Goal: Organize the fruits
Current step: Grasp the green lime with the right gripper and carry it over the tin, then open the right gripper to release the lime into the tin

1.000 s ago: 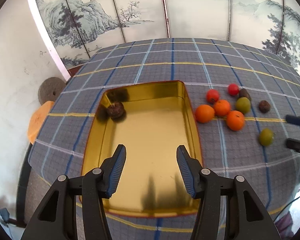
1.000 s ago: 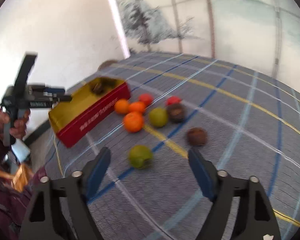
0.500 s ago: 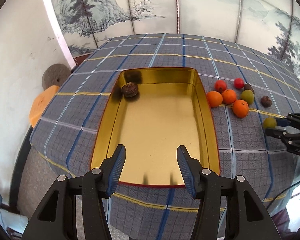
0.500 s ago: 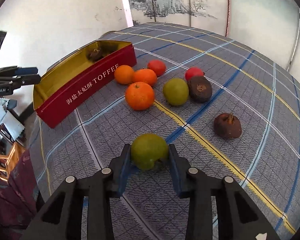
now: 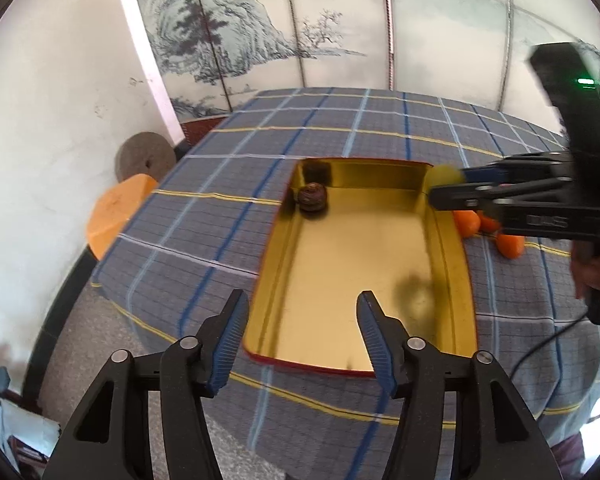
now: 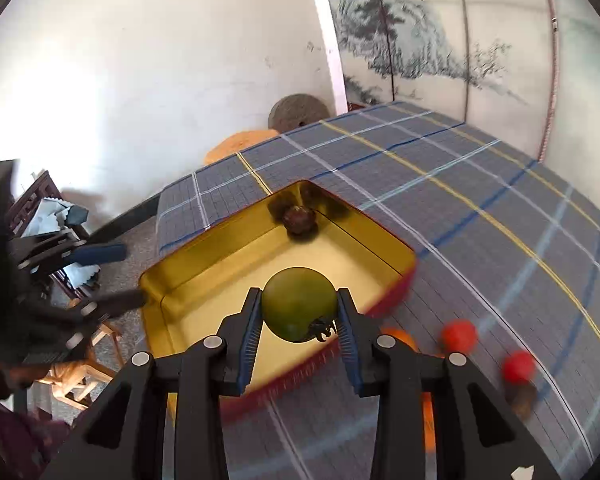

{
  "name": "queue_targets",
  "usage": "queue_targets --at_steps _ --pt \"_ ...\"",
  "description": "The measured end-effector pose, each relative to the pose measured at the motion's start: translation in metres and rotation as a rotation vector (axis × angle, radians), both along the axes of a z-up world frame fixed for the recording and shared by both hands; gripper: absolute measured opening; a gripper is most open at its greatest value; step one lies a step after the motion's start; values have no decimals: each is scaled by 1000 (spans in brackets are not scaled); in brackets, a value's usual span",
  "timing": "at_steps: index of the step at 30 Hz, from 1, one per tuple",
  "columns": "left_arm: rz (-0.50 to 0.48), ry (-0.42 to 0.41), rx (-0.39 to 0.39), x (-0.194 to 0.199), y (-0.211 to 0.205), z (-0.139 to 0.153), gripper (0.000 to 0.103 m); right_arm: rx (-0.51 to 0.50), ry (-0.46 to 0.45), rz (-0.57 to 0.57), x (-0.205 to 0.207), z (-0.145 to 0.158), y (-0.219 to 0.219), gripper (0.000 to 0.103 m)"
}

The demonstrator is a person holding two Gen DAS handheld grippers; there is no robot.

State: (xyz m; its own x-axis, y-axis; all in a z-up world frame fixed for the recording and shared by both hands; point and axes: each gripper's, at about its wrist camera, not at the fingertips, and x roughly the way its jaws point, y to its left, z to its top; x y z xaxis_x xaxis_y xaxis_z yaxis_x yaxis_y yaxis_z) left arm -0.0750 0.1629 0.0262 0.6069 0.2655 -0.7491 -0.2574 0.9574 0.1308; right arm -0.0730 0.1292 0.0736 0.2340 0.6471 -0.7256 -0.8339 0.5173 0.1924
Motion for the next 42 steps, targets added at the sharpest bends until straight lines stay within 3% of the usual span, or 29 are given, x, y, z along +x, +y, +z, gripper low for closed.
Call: queue_targets --at_steps 9,24,34,40,42 --pt "37 -4 12 -8 19 -2 62 -87 51 -47 35 -30 52 33" --pt "62 7 18 -10 27 -8 69 -122 103 -146 69 -52 74 36" --pt "63 29 23 -8 23 -12 70 -25 68 -168 66 -28 64 42" --pt "54 40 28 -6 18 -12 72 82 46 -164 47 -3 42 56" --pt "51 41 35 -6 15 -12 75 117 31 -158 33 5 28 65"
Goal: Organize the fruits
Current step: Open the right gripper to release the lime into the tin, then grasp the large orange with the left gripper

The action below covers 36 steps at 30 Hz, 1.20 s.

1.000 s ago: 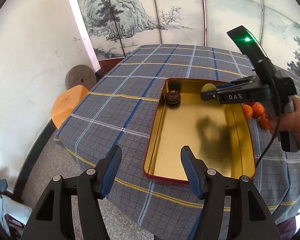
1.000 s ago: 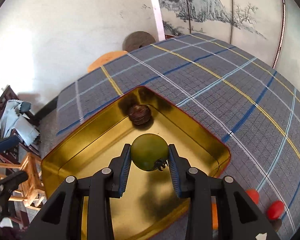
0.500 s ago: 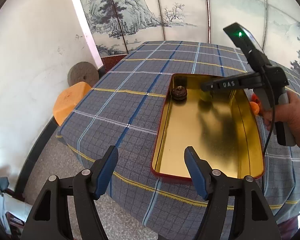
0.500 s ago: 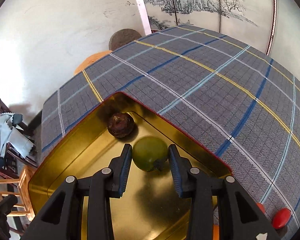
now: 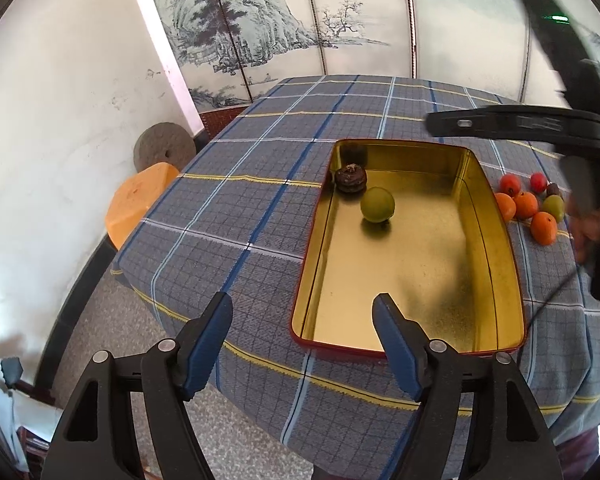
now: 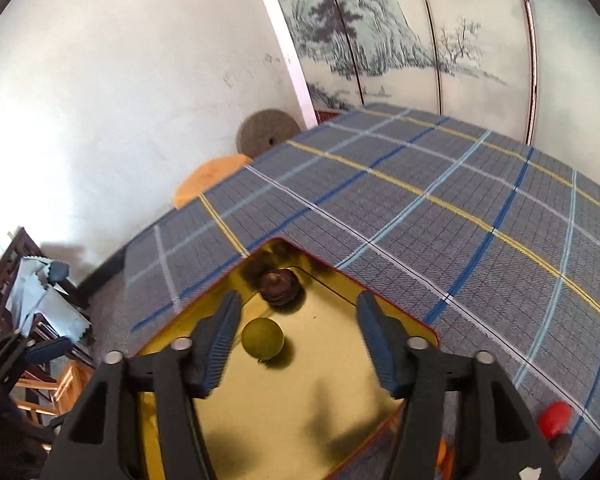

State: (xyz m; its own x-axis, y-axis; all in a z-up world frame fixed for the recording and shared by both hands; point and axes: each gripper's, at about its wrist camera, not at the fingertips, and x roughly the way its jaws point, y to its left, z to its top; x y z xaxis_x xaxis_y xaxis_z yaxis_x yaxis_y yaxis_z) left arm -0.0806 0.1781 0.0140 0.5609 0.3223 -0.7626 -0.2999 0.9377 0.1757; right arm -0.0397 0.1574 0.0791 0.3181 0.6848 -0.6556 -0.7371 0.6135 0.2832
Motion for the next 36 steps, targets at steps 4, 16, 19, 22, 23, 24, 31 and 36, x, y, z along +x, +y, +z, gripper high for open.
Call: queue_targets --at_steps 4,16,19,22,23,24,31,36 --pt "-8 7 1 1 -4 0 75 36 -38 -7 -29 8 -38 74" --pt "-74 16 22 6 -35 4 75 -164 -83 -329 -70 -30 -222 90" --pt "-103 20 38 8 -50 6 75 -183 -21 -467 -62 -47 -272 91" --pt "-131 24 57 10 -66 8 75 -232 16 -594 -53 -60 -316 93" --pt "-142 27 59 10 -70 8 75 -244 26 -625 -50 -64 -328 94" --pt "-153 31 60 12 -75 9 75 -263 35 -666 -48 -67 -339 94" --pt "-211 58 50 23 -101 8 75 -318 77 -812 -37 -80 -391 101" --pt "-296 59 1 37 -125 8 75 -370 85 -862 -21 -85 -403 102"
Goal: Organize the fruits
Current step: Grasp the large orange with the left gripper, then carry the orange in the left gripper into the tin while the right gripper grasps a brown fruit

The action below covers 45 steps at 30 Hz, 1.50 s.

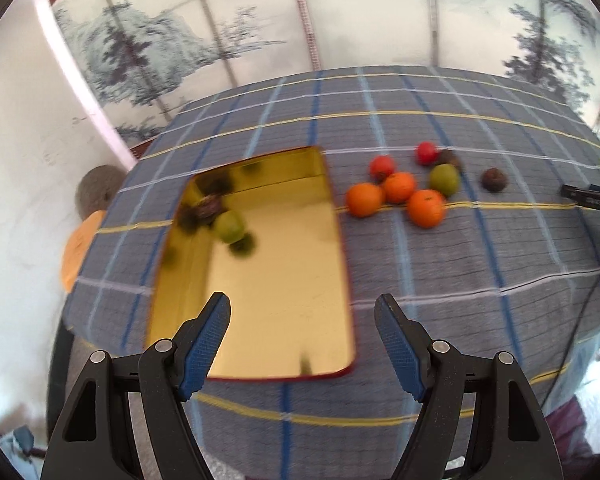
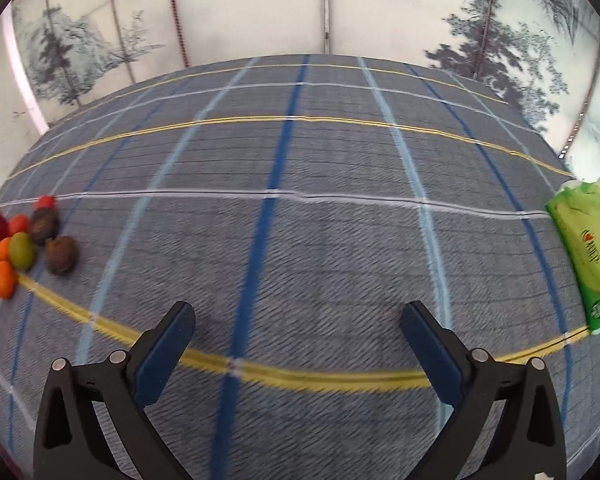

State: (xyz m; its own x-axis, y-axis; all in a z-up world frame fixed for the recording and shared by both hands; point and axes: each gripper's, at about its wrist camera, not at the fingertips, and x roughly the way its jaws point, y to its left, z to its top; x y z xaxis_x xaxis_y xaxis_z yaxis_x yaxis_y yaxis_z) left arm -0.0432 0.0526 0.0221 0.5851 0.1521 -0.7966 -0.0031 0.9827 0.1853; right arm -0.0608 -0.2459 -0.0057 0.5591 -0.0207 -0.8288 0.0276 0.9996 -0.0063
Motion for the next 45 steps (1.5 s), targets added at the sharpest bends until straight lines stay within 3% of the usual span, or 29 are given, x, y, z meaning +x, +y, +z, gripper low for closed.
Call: queue_targets --at_steps 9,19,25,27,28,31,35,45 --pt "-152 -1 -112 42 -55 -14 75 -8 0 -33 22 -1 -9 103" --pt "-58 158 -280 114 -65 -58 72 -6 0 -29 21 -1 -8 103" --pt "-21 167 -290 128 -67 -72 67 -7 0 -29 21 -1 -8 103" --pt "-21 179 -294 132 -69 -78 51 -6 0 -29 20 -1 -8 103" --pt "-24 186 -299 133 -69 -81 43 -6 0 -29 21 -1 -8 103" --pt "-22 146 -297 132 -69 -81 39 -7 1 -29 21 -1 -8 103" --pt "-13 143 -354 120 -64 -75 38 -7 1 -30 21 -1 -8 103" --pt "-44 108 -350 67 -58 -42 39 -7 1 -29 21 -1 -8 103"
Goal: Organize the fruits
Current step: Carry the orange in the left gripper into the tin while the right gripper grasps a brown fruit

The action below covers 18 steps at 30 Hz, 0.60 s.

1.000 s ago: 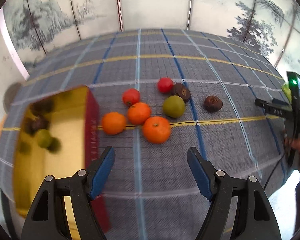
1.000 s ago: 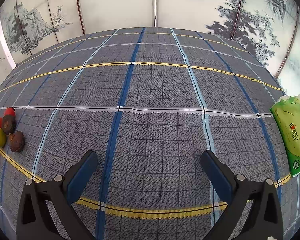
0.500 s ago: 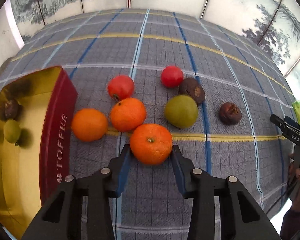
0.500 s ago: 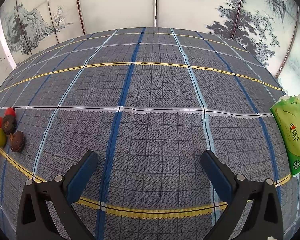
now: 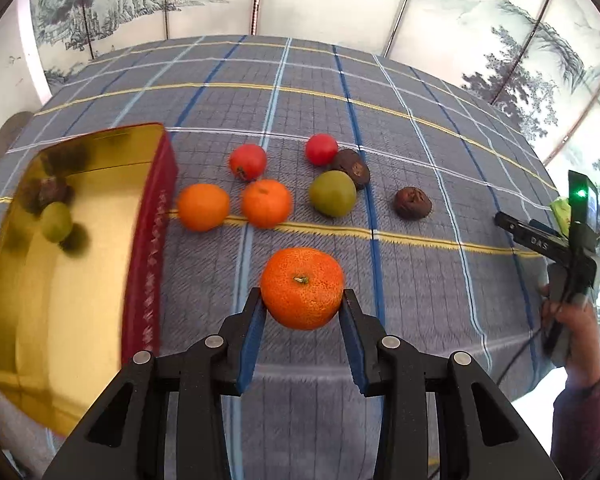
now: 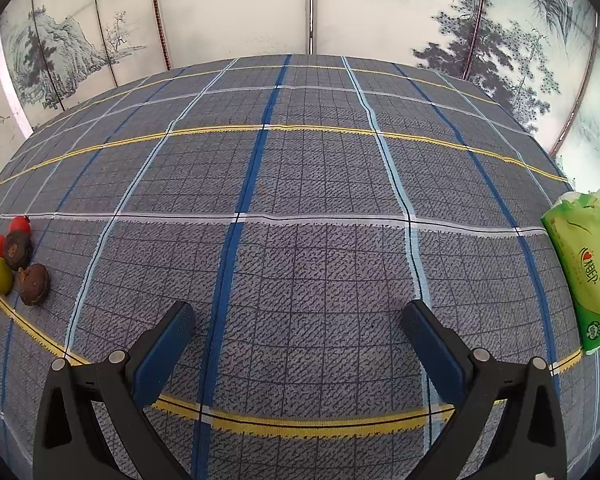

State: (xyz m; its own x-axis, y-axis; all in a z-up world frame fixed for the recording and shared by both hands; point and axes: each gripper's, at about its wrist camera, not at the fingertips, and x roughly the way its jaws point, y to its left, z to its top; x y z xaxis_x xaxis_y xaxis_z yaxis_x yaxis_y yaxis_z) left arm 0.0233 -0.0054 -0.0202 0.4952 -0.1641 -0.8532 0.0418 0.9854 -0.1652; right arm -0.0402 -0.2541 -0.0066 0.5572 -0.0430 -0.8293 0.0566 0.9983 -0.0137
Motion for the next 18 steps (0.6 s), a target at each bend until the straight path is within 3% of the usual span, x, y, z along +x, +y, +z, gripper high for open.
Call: queue_targets --at_steps 8,18 --pt "10 -59 28 -28 16 19 39 1 0 11 -2 0 2 103" --pt "45 -88 -10 -47 45 25 39 0 1 16 -10 0 7 103"
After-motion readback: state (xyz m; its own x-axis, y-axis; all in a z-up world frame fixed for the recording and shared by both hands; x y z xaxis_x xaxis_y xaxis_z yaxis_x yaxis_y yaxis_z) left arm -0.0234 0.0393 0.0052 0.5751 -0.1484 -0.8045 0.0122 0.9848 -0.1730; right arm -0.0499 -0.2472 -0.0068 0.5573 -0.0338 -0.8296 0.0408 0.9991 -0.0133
